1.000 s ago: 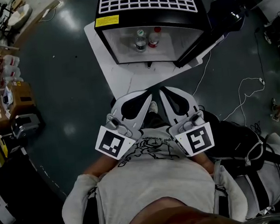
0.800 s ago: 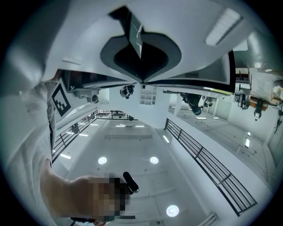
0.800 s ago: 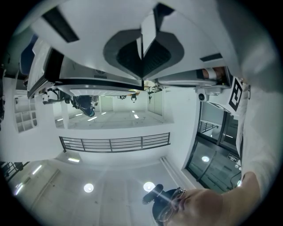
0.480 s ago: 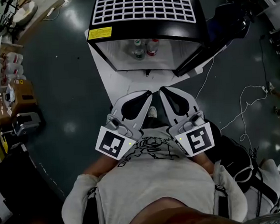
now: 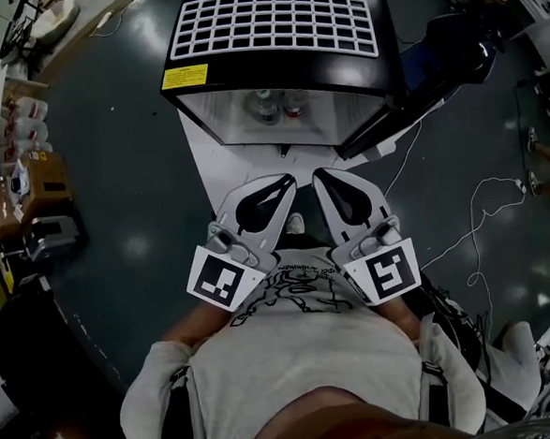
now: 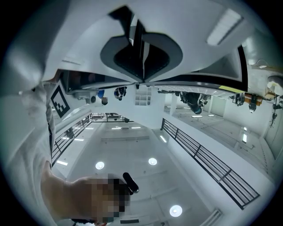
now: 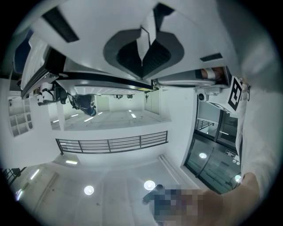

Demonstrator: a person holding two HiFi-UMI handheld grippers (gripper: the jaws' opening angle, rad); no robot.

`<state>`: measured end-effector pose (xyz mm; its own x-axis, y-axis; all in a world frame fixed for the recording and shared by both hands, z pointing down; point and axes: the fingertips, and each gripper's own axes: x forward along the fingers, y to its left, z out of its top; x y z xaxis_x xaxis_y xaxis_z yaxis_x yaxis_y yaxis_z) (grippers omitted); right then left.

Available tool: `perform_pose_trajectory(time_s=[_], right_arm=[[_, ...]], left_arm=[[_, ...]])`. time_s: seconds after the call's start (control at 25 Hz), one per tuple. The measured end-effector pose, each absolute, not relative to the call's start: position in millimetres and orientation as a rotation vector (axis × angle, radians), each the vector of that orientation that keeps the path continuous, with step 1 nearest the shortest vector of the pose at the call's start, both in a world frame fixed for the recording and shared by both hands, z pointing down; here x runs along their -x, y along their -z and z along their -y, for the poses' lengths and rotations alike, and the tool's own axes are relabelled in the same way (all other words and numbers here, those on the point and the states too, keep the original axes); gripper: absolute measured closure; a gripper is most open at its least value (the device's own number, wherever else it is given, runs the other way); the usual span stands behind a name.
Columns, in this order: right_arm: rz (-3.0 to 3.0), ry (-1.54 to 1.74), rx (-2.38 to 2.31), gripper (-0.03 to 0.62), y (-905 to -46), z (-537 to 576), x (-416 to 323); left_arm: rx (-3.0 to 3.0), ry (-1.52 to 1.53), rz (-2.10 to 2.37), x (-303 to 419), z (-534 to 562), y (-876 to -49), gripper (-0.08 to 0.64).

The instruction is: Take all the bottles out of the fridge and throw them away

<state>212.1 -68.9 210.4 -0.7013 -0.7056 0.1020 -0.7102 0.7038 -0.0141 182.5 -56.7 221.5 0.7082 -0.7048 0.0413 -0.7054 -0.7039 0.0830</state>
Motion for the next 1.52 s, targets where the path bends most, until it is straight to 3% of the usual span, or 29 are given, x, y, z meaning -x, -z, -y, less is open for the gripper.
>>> perform_pose_trajectory(time_s=[0.44, 1.52], right_arm=[[2.819, -0.082, -1.165, 0.583, -214, 80, -224], [2.749, -0.012, -1.296, 0.583, -237, 115, -188]], left_arm=[[-2.809, 0.007, 1.169, -196, 67, -223, 0.549], [-2.884, 0.019, 1.129, -154, 115, -247, 0.494]])
